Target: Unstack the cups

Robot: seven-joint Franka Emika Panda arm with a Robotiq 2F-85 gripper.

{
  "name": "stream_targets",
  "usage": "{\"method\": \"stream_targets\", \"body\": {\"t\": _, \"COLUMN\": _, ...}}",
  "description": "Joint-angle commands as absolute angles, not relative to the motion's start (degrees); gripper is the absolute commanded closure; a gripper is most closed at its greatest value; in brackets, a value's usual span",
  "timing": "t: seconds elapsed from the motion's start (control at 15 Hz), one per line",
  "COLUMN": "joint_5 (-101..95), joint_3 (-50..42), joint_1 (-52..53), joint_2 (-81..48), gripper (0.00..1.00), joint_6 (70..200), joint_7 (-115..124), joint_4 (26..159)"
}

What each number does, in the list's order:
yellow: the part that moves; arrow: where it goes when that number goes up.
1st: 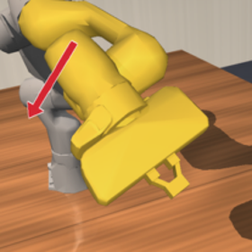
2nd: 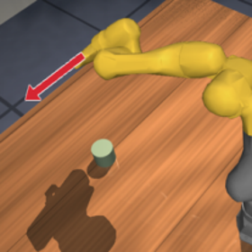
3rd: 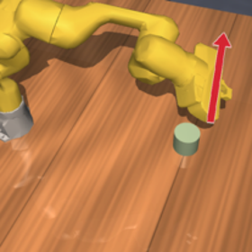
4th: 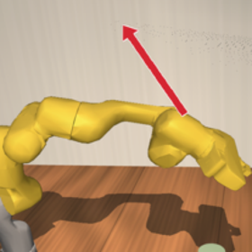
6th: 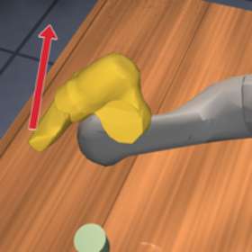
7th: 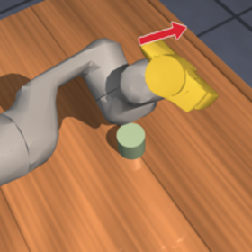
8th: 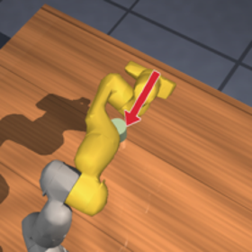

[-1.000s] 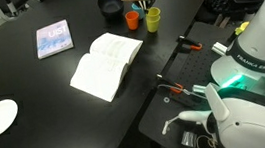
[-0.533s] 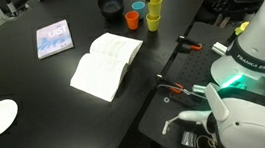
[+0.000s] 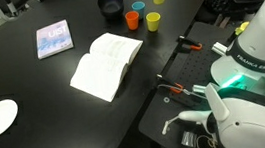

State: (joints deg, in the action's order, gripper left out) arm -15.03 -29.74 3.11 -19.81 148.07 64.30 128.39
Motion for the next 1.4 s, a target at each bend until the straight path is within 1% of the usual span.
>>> {"method": "stream_targets", "body": {"t": 0.0, "joint_5": -14.59, "joint_3": -26.54, "joint_1": -1.82, "joint_2": -23.84, "gripper": 0.99, "joint_6": 148.10, "joint_7": 63.19, "joint_4": 124.56}}
{"method": "stream_targets", "body": {"t": 0.4, "joint_5": -12.26, "joint_3": -24.31, "joint_1": -6.15, "joint_2": -30.81, "gripper": 0.99, "joint_6": 152.58, "joint_7": 61.83, "joint_4": 119.85}}
{"method": "stream_targets", "body": {"t": 0.73, "joint_5": -5.04, "joint_3": -21.56, "joint_1": -9.88, "joint_2": -35.74, "gripper": 0.99, "joint_6": 157.53, "joint_7": 58.23, "joint_4": 116.20}}
{"method": "stream_targets", "body": {"t": 1.2, "joint_5": 3.90, "joint_3": -18.91, "joint_1": -12.37, "joint_2": -41.89, "gripper": 0.98, "joint_6": 158.24, "joint_7": 53.04, "joint_4": 110.87}}
{"method": "stream_targets", "body": {"t": 1.27, "joint_5": 4.54, "joint_3": -18.81, "joint_1": -12.35, "joint_2": -42.43, "gripper": 0.71, "joint_6": 157.80, "joint_7": 52.26, "joint_4": 110.34}}
{"method": "stream_targets", "body": {"t": 1.33, "joint_5": 5.13, "joint_3": -18.80, "joint_1": -12.28, "joint_2": -42.81, "gripper": 0.69, "joint_6": 157.48, "joint_7": 51.83, "joint_4": 109.88}}
